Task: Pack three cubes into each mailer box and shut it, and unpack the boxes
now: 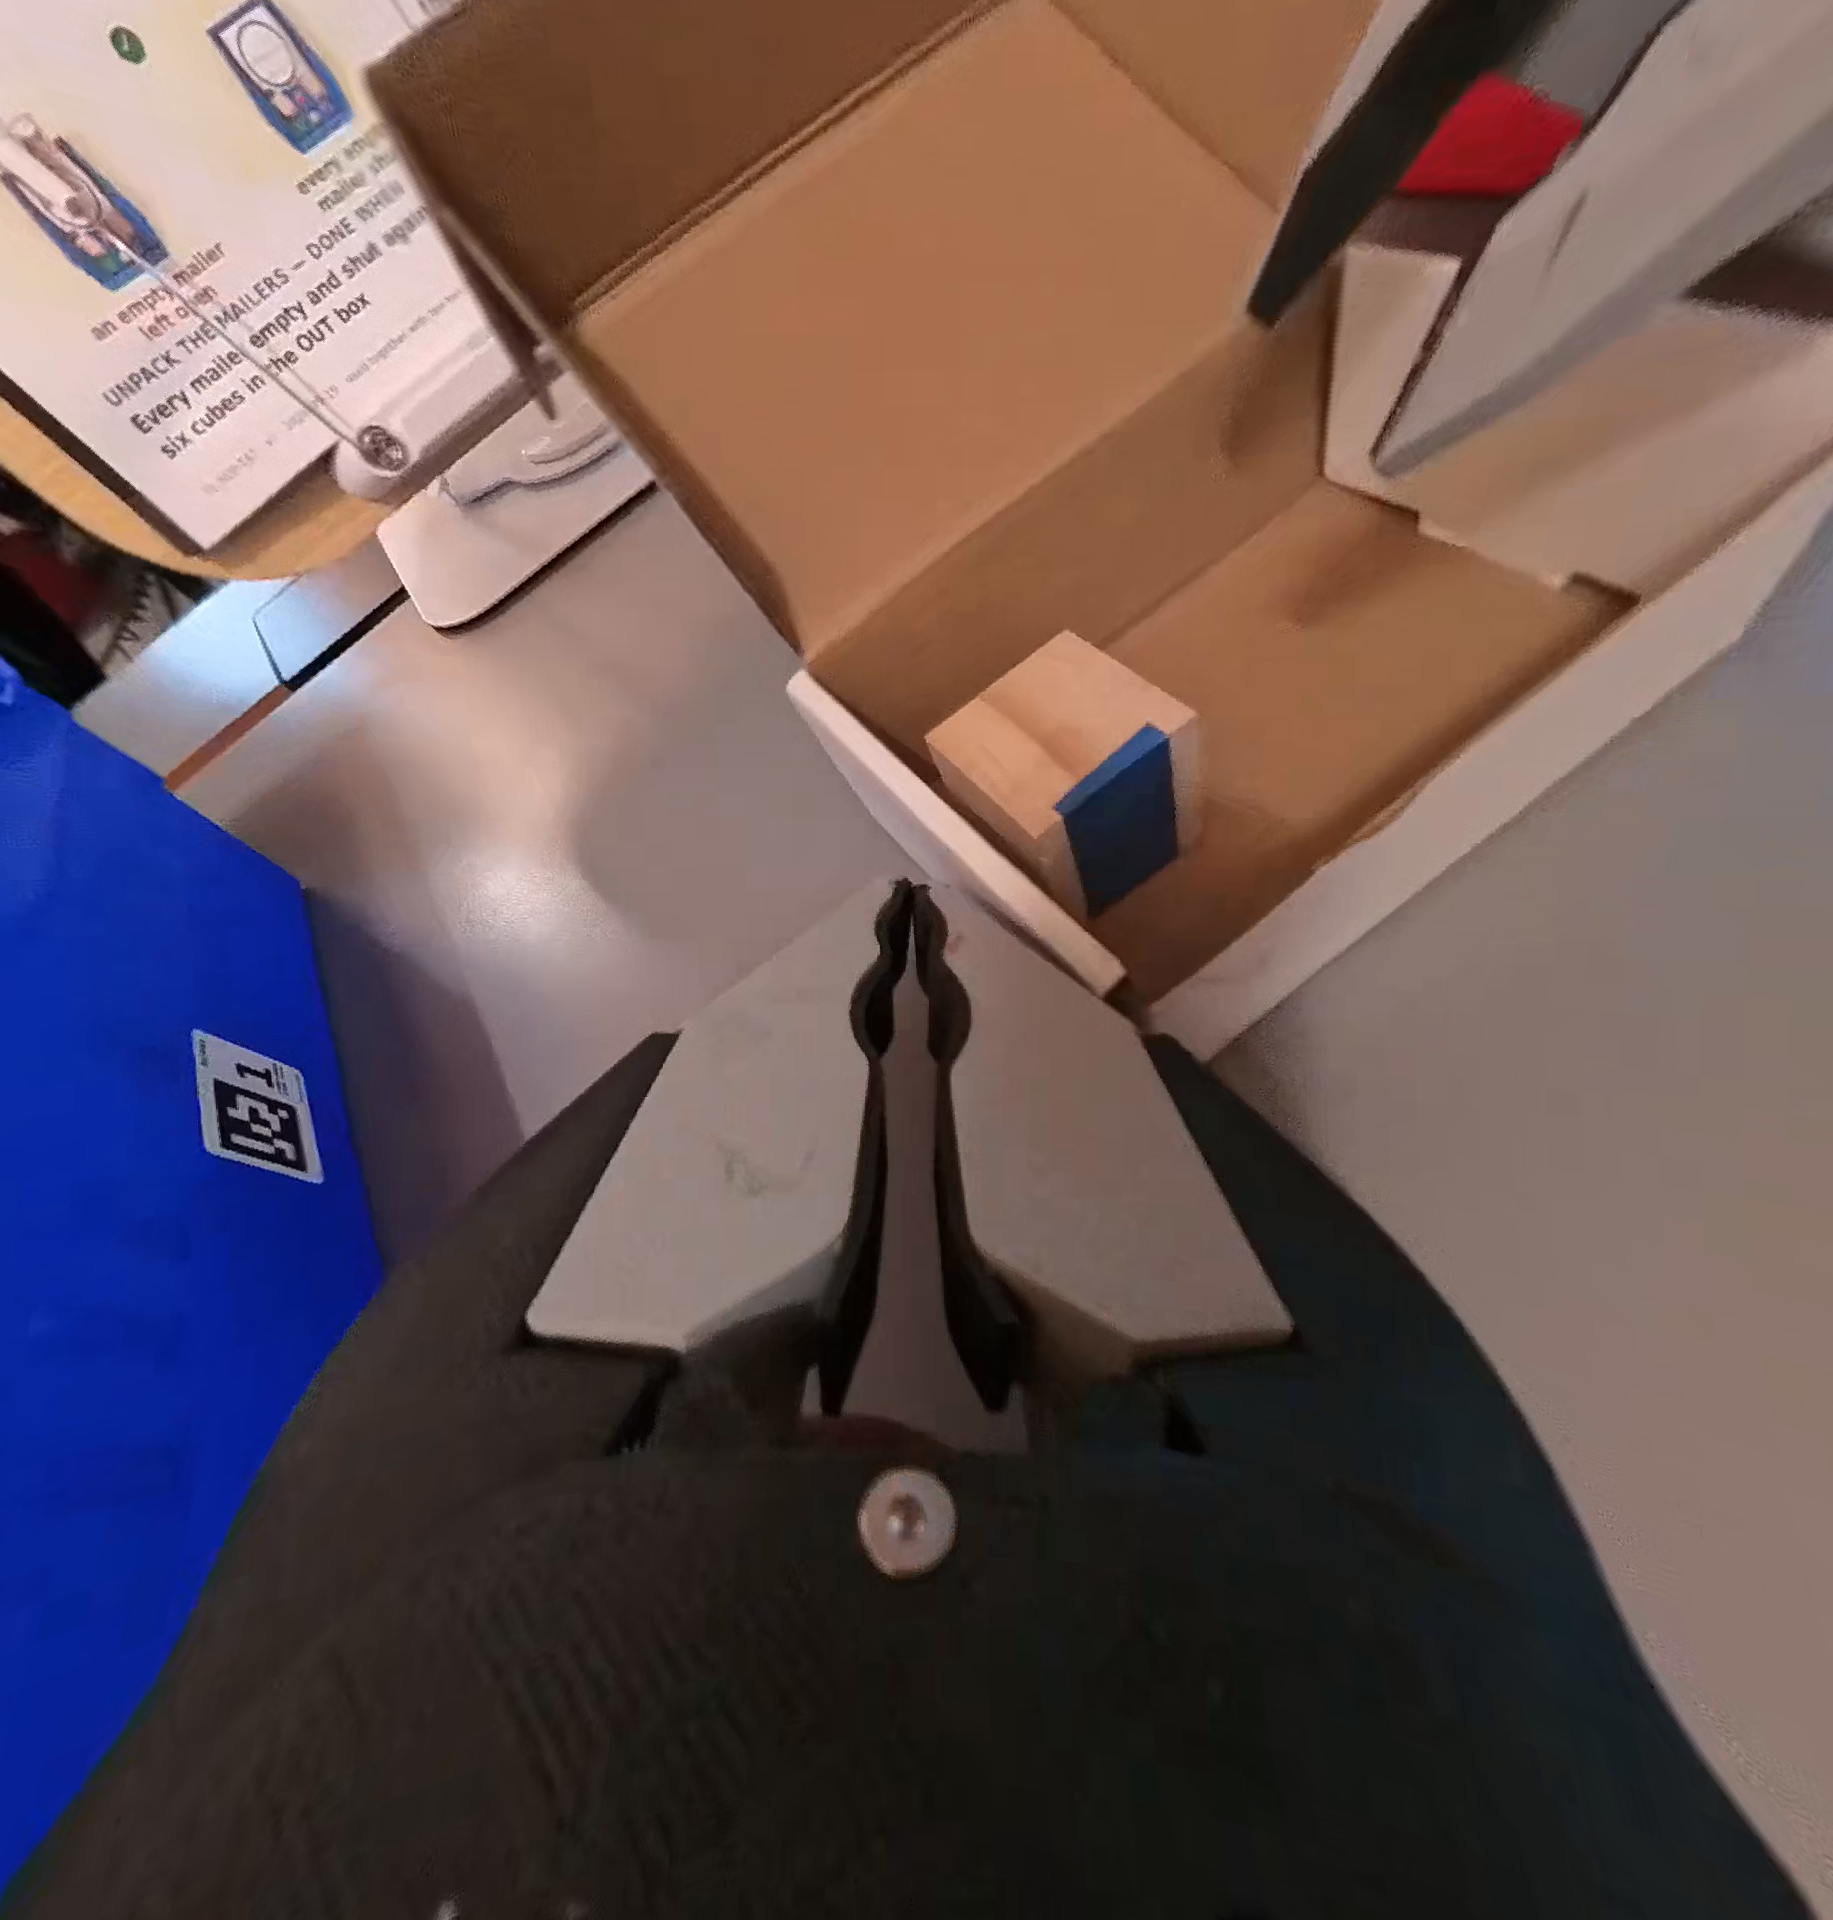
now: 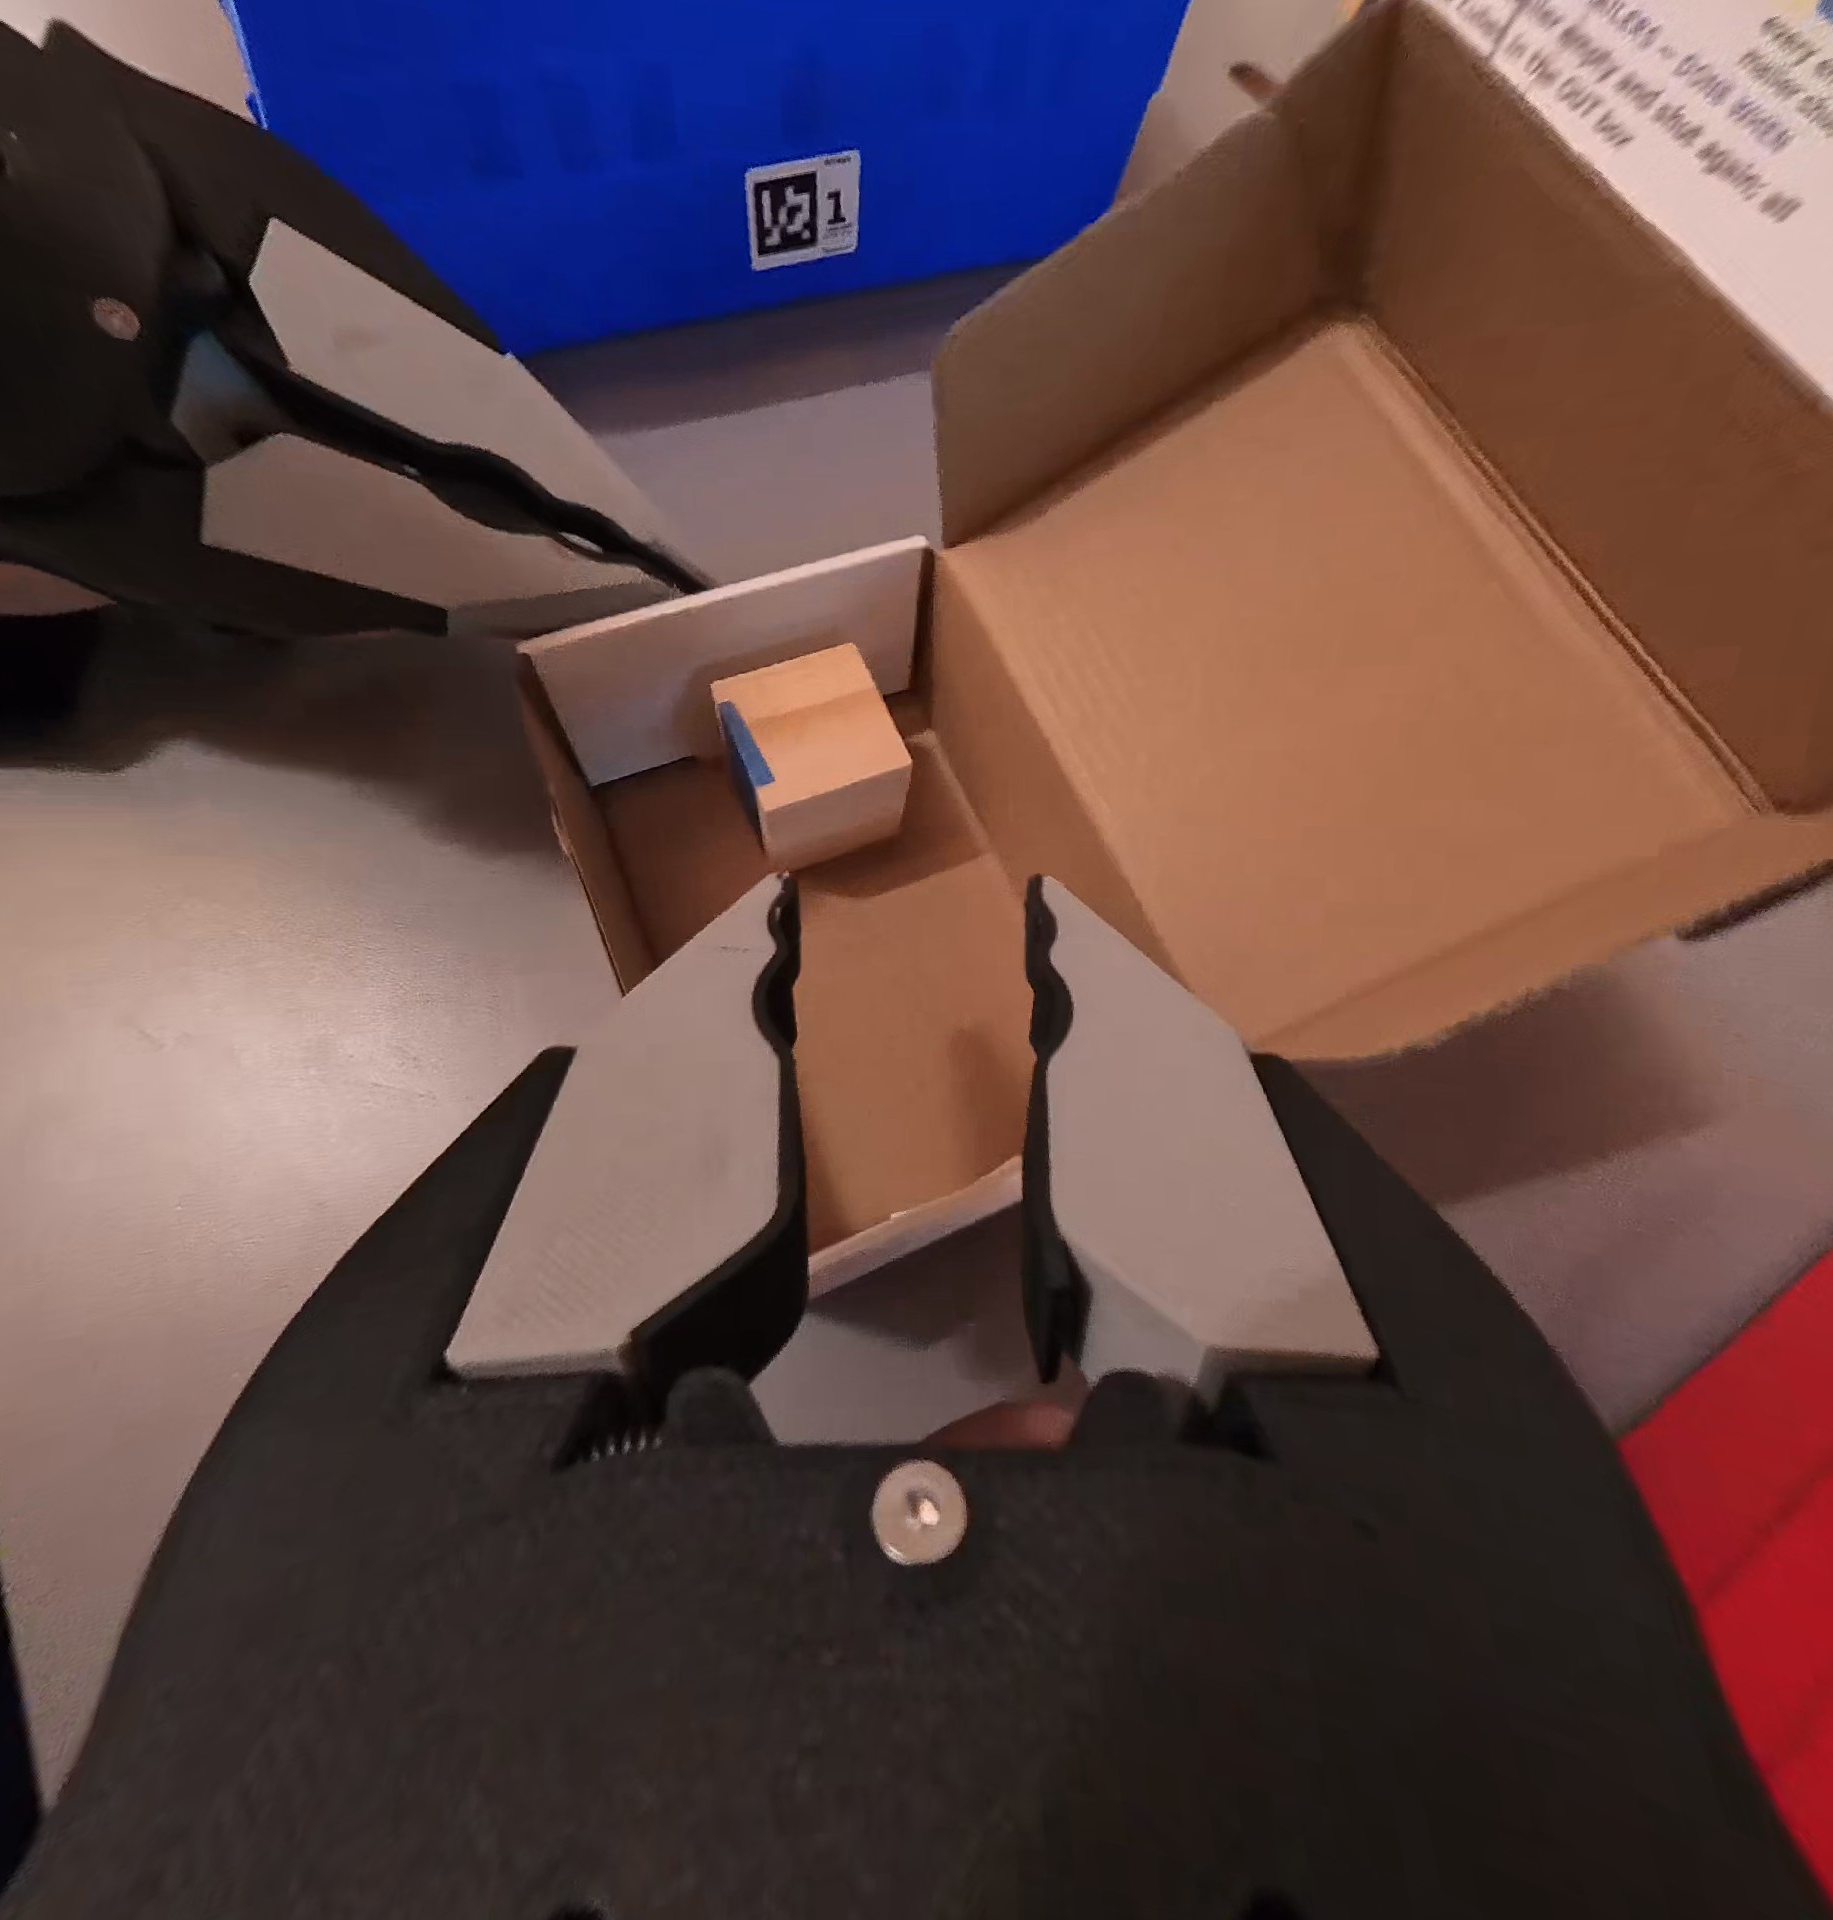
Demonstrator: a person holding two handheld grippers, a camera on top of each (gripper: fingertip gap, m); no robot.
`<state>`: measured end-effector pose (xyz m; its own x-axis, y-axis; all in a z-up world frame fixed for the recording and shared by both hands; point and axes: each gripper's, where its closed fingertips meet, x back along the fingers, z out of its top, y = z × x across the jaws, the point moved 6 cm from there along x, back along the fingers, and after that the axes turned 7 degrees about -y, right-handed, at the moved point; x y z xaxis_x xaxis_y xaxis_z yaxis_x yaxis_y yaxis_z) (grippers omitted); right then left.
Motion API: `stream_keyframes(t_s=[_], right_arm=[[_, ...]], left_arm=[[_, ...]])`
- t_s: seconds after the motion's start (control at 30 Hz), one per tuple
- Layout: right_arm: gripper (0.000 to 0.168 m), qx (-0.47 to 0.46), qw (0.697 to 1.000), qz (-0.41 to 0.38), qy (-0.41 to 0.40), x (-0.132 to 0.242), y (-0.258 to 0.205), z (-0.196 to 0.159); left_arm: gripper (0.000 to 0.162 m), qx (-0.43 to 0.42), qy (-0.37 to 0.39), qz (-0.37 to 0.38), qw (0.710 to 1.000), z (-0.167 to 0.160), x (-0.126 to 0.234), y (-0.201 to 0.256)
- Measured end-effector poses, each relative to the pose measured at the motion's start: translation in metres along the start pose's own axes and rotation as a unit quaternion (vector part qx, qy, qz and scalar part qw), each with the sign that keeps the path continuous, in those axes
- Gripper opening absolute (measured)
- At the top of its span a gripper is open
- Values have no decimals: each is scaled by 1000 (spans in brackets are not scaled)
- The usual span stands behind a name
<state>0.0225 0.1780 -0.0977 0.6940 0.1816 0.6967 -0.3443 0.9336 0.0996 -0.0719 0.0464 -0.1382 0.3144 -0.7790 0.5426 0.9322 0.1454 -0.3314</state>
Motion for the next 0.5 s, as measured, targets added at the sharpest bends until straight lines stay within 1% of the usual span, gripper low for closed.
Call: stream_keyframes(t_s=[0.17, 0.27, 0.37, 0.5], right_arm=[[41, -8, 999, 0, 50, 7, 5, -2], [40, -3, 996, -6, 92, 11, 9, 1], [42, -4, 991, -19, 134, 14, 14, 3], [47, -15, 983, -47, 176, 19, 22, 0]], left_arm=[[0, -63, -27, 41, 997, -2, -6, 10], [0, -77, -27, 48, 996, -2, -6, 12], [0, -63, -19, 40, 997, -1, -4, 10], [0, -21, -2, 22, 1000, 0, -1, 3]])
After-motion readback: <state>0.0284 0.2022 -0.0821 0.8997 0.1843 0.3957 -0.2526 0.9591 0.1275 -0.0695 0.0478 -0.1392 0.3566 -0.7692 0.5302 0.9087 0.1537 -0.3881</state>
